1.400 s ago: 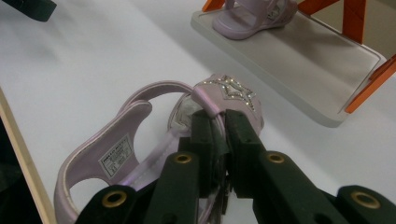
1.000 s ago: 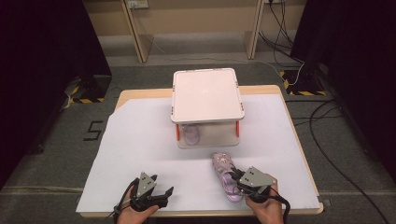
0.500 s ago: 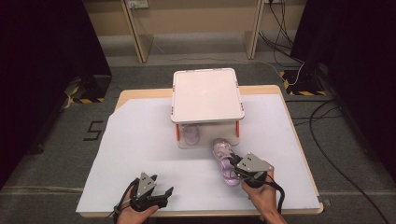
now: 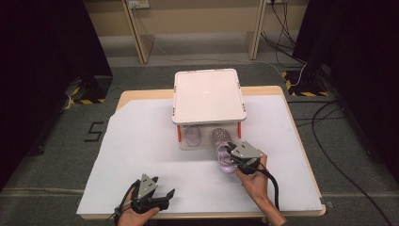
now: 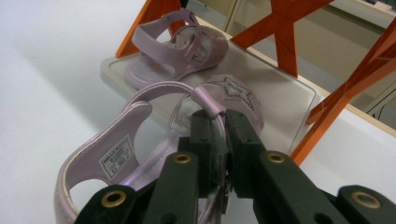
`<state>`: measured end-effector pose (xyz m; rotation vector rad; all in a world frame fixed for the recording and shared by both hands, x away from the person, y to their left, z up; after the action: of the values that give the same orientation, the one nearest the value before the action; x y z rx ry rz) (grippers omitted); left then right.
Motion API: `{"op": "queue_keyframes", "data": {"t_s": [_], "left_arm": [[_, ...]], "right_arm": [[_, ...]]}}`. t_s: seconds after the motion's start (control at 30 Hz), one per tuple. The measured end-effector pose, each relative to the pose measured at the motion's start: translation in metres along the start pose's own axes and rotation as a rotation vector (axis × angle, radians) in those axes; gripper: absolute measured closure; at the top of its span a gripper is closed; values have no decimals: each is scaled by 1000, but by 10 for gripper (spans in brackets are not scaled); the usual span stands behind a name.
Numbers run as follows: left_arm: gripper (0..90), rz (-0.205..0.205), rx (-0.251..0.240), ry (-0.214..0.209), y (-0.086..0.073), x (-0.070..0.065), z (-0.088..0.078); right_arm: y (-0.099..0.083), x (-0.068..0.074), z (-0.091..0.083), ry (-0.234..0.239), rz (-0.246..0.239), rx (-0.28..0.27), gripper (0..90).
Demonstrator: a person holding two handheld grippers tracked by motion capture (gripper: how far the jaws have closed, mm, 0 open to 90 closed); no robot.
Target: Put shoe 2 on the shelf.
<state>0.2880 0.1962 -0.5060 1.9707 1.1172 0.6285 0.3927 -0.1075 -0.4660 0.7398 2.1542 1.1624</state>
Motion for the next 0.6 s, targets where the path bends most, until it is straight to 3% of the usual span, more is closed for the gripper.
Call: {"op": "queue_keyframes", "data": {"t_s": [0.6], "left_arm": [[228,6,3,-11,-1,-3,-3]], "right_arm": [[8,-9,52,-48,2,14,823]]}}
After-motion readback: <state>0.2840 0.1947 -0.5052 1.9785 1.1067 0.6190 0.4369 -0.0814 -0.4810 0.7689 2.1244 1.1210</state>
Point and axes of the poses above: each handheld gripper's, and its own axes: z roughly forward along the jaws, y roughly out of its top, x roughly to its left, the point moved 3 cm from there along z, roughly forward along the jaws, and after that the axes turned 5 degrees about y, right-handed, at the moved point
